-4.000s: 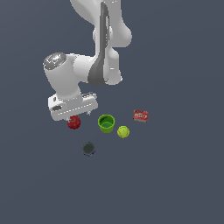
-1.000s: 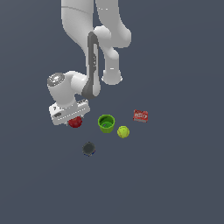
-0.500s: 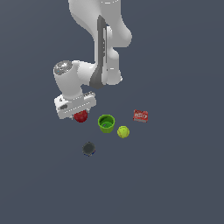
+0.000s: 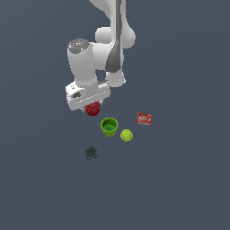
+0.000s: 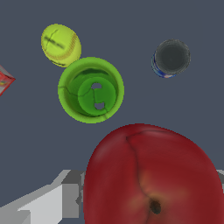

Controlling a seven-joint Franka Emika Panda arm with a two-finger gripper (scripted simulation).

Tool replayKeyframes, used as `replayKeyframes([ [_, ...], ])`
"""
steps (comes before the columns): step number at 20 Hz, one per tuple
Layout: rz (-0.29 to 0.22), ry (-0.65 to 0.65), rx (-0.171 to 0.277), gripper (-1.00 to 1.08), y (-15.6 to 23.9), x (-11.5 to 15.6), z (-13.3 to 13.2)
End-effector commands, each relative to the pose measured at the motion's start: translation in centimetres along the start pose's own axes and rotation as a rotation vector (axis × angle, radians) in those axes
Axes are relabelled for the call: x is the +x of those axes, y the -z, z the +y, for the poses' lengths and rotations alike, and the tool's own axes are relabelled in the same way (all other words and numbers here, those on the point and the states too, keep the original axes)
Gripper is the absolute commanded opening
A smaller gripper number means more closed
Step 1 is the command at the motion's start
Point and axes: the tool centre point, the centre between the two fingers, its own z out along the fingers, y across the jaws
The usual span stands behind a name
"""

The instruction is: Pick up a designated object from a clutter of objects.

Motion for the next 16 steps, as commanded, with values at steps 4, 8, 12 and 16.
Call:
replayKeyframes([
  [4, -0.001, 0.0, -0.004, -1.0, 4.5, 1.2, -3.7],
  [8, -0.001, 0.0, -0.005, -1.0, 8.1, 2.2, -6.7],
  [12, -0.001, 0.0, -0.005, -1.0, 11.6, 3.2, -9.7],
  [16, -0.002, 0.001, -0.005, -1.0, 15.1, 4.3, -12.7],
])
